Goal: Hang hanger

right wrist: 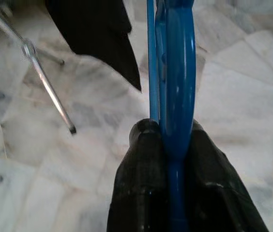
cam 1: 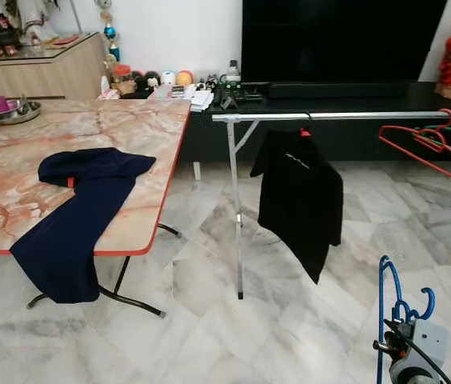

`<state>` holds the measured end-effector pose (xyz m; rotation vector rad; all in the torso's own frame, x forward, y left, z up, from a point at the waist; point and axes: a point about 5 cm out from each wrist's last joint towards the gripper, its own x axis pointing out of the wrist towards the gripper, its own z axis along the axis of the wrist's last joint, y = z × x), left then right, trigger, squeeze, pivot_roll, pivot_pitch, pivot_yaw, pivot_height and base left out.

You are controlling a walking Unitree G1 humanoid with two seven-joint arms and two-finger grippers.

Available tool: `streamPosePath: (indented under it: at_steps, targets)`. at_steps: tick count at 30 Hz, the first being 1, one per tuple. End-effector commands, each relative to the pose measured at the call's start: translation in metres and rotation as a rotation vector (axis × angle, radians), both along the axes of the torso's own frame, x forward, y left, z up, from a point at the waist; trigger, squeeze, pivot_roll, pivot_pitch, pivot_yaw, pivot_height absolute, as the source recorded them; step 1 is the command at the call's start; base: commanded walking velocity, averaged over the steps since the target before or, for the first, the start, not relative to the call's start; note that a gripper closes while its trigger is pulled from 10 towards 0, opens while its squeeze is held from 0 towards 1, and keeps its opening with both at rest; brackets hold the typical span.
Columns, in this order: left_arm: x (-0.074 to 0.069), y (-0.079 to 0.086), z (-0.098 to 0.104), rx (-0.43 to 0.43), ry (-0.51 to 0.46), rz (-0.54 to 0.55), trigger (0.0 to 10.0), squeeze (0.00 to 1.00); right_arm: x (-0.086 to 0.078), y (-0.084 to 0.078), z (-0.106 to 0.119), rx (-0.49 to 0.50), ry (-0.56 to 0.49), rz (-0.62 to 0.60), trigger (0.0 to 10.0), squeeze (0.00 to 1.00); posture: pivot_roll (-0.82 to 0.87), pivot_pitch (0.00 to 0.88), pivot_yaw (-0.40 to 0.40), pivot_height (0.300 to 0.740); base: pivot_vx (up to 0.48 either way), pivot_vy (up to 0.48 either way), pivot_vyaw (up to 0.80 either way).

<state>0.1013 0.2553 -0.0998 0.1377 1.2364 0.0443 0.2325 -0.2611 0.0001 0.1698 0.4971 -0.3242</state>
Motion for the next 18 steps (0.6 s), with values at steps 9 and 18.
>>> streamPosePath:
  at_steps: [9,18]
  targets:
    - [0.025,-0.013,0.003,-0.002,-0.037,-0.027,10.0,0.0,0.005,-0.004,0.008,-0.023,-0.03,-0.002,10.0,0.0,0.01,0.0,-0.007,0.74,0.305,0.0,0.0]
    - [0.021,-0.008,0.003,-0.001,-0.027,-0.03,10.0,0.0,0.011,0.003,0.009,-0.02,-0.038,0.018,10.0,0.0,0.01,0.004,-0.006,0.74,0.305,0.0,0.0]
